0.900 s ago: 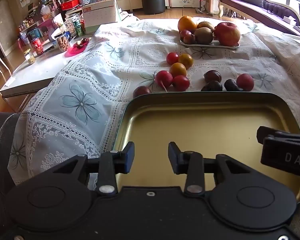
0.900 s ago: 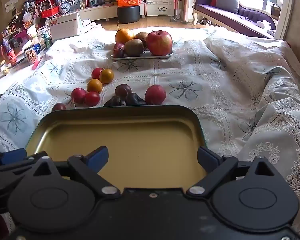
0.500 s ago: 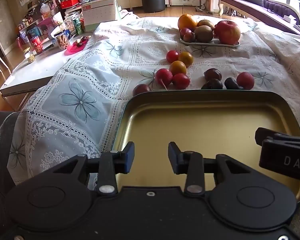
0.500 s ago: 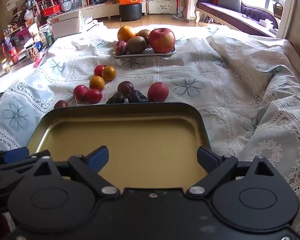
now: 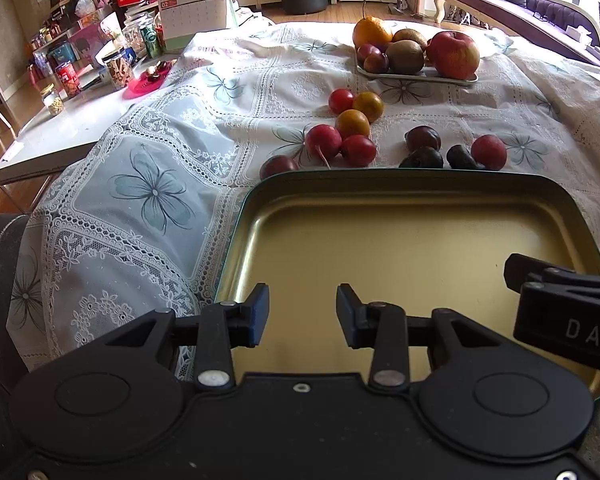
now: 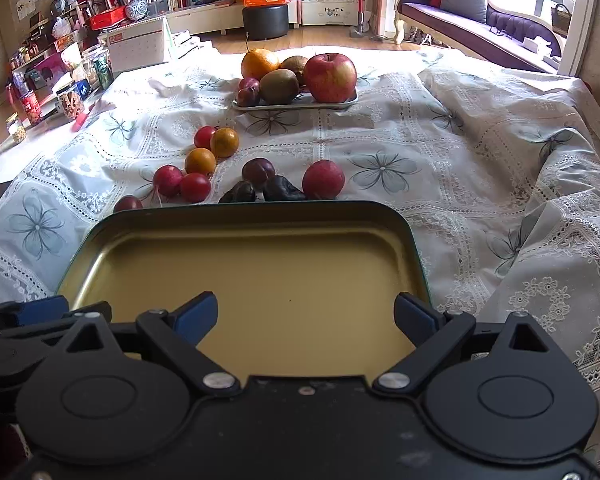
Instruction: Organize fruits
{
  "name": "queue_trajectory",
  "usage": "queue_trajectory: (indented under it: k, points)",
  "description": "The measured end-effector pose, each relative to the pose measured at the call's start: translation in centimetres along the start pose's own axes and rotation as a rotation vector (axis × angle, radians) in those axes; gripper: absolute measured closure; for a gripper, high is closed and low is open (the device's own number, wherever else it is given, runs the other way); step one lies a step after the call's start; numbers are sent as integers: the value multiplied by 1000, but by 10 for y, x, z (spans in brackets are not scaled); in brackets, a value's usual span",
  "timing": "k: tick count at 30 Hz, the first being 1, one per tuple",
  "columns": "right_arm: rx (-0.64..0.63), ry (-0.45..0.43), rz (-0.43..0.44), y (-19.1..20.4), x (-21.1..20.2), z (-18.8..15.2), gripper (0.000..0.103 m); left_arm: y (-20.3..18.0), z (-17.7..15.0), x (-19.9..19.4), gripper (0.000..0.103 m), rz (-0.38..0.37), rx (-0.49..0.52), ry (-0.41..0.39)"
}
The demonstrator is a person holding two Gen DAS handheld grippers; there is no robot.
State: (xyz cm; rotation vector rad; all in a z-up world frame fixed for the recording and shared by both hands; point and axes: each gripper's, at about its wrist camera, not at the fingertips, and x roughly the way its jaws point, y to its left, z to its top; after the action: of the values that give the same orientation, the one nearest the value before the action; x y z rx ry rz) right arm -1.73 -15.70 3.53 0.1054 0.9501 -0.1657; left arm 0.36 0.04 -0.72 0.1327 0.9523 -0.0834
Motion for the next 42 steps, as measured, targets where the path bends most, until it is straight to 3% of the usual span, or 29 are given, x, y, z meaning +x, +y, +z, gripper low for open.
queue_trajectory:
  k: [42]
  points:
    - [-2, 15, 10, 1, 0, -1, 3, -2, 0, -1, 55, -25, 4, 18]
